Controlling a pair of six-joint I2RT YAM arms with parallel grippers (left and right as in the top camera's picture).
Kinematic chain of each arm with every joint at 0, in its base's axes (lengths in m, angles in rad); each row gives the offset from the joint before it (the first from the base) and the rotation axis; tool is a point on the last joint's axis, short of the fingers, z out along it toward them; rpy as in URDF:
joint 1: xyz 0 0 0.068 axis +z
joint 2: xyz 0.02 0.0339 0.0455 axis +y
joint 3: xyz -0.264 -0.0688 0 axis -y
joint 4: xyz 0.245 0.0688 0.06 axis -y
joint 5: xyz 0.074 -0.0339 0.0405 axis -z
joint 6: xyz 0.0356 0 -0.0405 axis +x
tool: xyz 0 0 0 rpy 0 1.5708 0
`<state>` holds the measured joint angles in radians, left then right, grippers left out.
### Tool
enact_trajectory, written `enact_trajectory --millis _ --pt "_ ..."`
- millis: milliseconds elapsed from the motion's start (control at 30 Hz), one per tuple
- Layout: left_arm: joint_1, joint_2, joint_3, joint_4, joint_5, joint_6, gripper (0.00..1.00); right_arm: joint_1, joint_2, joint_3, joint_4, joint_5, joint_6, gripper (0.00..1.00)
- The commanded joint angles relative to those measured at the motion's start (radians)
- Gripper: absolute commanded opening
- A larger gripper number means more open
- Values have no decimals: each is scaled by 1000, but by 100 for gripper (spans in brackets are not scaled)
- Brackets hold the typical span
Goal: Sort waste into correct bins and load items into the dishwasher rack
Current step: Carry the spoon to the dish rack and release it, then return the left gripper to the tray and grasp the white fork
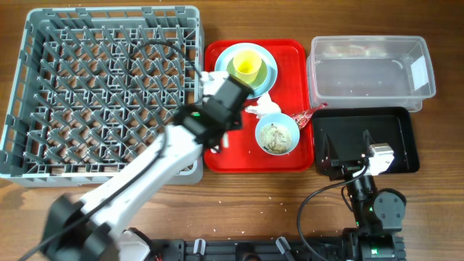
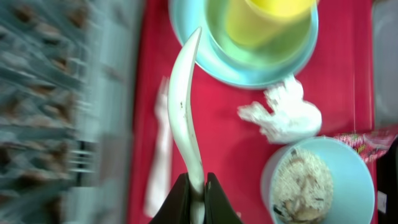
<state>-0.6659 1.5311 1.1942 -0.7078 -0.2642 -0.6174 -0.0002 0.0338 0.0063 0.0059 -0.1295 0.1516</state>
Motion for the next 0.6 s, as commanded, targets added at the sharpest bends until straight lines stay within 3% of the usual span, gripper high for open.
enact_trajectory --millis 0,100,233,567 --pt "149 -127 1 -38 -5 208 4 6 -3 -1 3 0 -14 100" --pt "323 -122 1 -36 177 393 4 6 -3 -1 3 0 -14 100" --pt "415 -9 1 -34 258 428 4 6 -3 -1 3 -1 -14 100" --pt "414 182 1 -21 275 340 4 6 -3 -1 3 -1 -14 100"
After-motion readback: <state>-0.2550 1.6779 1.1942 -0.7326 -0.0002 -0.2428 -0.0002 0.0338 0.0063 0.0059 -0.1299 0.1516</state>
